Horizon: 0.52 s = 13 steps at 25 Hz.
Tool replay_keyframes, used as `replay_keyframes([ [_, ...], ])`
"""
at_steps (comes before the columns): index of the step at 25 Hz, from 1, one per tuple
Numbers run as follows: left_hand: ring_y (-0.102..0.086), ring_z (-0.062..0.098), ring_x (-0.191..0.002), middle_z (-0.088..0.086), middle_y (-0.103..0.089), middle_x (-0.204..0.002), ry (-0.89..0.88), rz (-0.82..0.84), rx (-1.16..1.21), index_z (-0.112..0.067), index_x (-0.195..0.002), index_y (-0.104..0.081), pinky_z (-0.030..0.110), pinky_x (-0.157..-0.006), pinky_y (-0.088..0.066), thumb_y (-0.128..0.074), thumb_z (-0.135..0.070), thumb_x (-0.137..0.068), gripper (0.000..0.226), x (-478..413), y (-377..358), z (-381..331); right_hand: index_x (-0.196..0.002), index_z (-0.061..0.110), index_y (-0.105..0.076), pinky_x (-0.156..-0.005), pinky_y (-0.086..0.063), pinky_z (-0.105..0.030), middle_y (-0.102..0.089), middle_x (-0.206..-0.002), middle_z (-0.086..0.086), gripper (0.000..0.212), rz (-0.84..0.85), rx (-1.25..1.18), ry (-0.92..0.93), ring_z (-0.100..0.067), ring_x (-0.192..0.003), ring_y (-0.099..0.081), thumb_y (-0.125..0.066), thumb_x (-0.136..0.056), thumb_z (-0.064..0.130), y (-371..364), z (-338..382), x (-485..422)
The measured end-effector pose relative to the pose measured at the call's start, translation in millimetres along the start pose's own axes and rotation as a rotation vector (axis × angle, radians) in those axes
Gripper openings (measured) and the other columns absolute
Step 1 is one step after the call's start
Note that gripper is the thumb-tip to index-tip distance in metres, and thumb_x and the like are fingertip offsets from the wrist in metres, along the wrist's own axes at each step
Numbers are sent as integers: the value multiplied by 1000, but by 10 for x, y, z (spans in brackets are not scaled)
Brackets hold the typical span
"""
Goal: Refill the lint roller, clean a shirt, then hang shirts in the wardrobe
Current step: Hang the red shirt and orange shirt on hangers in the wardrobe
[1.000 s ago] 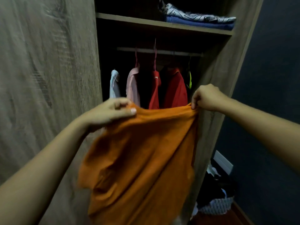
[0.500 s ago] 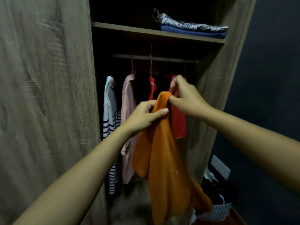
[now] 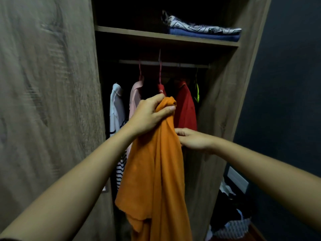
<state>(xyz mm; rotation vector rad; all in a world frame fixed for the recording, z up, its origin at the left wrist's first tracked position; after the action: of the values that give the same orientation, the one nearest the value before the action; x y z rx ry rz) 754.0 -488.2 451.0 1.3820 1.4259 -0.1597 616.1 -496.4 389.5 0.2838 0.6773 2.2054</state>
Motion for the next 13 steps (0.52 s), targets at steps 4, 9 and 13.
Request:
replay_keyframes([
  [4, -43, 3, -53, -2, -46, -57, -9, -78, 51, -3, -65, -53, 23, -53, -35, -62, -34, -87, 39, 72, 264, -91, -102, 15, -64, -86, -50, -20, -67, -97, 9, 14, -19, 89, 169, -6, -94, -65, -55, -92, 16, -124, -32, -137],
  [9, -41, 10, -60, 10, -42, -67, -5, -316, 267, 7, -74, -54, 24, -54, -33, -59, -22, -90, 34, 88, 715, -349, -71, 5, -53, -72, -50, -42, -61, -79, -8, 23, -363, 516, 328, -19, -75, -59, -60, -83, 23, -280, -228, -259],
  [13, -46, 10, -62, 6, -46, -67, 54, -342, 301, -5, -77, -56, 21, -56, -38, -57, -22, -92, 23, 135, 943, -231, -71, 21, -53, -72, -46, -19, -54, -92, -4, 20, -350, 366, 328, -9, -82, -53, -66, -82, 10, -436, -243, -292],
])
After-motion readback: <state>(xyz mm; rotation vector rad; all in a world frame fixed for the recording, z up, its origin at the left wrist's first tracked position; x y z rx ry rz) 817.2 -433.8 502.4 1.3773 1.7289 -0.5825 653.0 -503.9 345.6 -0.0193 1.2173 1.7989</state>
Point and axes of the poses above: each hand's wrist, its own x-axis away from the middle knuckle, its own y-axis out of the back of the hand, z = x × y, the point moved 4 cm from there along -x, towards the middle knuckle
